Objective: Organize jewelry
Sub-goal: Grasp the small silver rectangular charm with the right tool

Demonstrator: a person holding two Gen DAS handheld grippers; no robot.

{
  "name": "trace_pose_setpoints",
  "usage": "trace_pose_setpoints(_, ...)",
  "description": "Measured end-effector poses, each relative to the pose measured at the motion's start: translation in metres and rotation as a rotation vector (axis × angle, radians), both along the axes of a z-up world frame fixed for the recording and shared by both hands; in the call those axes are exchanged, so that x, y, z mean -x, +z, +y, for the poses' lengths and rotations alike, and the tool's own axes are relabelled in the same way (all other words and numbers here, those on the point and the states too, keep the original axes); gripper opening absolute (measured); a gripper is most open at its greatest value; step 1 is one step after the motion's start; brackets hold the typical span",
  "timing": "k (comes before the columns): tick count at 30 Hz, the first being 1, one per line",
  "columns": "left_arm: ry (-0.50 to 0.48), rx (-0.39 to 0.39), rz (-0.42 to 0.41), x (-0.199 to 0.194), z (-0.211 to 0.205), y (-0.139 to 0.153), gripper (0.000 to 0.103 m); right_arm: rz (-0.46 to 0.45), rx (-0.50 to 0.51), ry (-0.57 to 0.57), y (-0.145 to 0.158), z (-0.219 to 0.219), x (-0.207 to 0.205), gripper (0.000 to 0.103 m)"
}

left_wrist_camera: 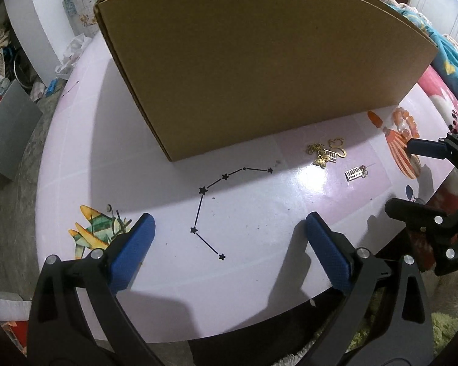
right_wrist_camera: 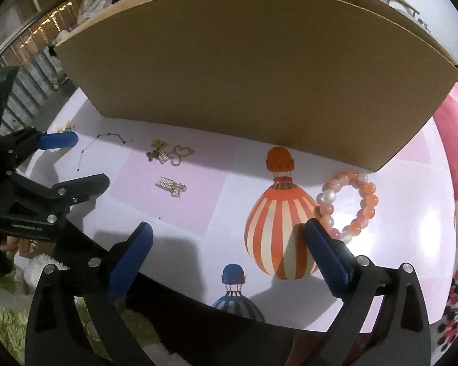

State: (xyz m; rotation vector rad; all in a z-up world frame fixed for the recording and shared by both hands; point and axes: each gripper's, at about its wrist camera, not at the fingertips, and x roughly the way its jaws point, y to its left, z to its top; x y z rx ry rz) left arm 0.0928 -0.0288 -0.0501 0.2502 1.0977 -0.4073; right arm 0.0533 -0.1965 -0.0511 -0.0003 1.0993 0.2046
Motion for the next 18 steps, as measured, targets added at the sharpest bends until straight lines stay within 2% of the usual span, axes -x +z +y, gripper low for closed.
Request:
trace_pose_setpoints(6,0.008,-0.001,-0.001,0.005,0.006,0.003,0.095,-0.019,-0.064,0.015,0.001,-0.007,0.003,0.096)
trace_pose_setpoints(10,0.009,0.0,0.0,0.004,0.005,0.003,0.095,-0.003,-0.033,-0.036,0.003,-0.008,-0.001,0.096)
trace_pose_setpoints(15,0.007,-0.002,0.004,0.003,0.006,0.004,0.095,-0.105,-0.114,0.02,0.022,0.007,0.003,0.096)
trace_pose_setpoints(17,0.007,-0.003,0.004,0.002,0.006,0.004,0.095,-0.11,-0.121,0.037,0.022,0.015,0.003,0.091)
trace_pose_setpoints(18,0.006,-0.004,0.004,0.002,0.005,0.004,0.095,-0.106,-0.117,0.044,0.02,0.019,0.003,0.084)
